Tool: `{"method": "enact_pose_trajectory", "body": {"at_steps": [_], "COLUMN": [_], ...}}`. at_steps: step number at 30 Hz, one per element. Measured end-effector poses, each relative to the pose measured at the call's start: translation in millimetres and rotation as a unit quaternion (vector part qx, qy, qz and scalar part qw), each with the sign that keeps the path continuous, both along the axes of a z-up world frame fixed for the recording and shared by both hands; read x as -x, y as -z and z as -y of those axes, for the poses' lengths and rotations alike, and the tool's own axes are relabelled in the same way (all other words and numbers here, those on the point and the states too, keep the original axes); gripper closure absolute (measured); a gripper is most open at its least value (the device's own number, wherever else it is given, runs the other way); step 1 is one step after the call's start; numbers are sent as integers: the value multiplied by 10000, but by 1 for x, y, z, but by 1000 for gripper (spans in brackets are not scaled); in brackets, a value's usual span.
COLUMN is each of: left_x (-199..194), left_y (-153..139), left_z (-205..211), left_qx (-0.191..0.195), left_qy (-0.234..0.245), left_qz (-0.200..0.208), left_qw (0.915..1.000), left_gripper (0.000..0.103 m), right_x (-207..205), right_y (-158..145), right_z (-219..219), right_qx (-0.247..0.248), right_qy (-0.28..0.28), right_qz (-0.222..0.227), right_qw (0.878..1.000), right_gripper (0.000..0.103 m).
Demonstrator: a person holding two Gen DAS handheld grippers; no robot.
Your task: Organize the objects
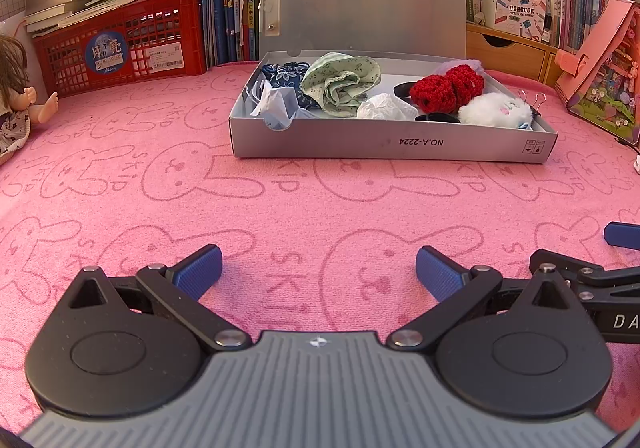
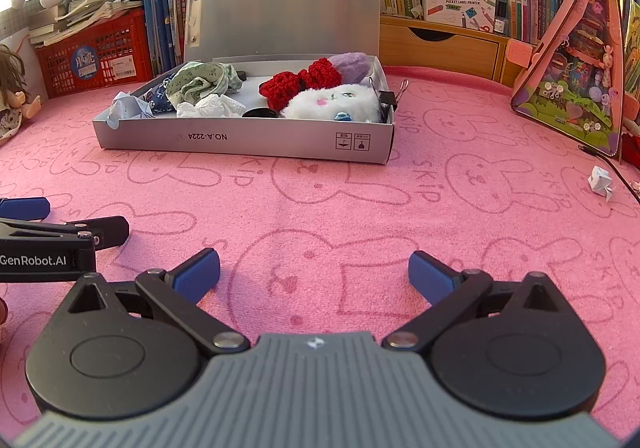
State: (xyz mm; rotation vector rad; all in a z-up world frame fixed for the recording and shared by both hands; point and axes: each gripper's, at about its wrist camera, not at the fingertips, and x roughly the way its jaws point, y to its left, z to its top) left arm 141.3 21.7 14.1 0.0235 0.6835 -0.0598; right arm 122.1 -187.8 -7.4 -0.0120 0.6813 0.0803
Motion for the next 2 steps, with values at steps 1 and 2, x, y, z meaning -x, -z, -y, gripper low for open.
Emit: {"method": "enact_pose_trajectory", "body": {"at_steps": [1,2], "left_x": [0,0], "left_y": [0,0], "left_z": [0,0], "left_qx": [0,-3], "left_qy": [0,0], "left_qz": [0,-1], "left_qw": [10000,10000], "left_gripper": [0,0], "right_x": [0,0], "right_y": [0,0], "right_z": [0,0], "right_qx": [0,0], "right_qy": [0,0], "right_qz": [0,0], "right_qw": [10000,10000], "right_gripper": [0,0]}}
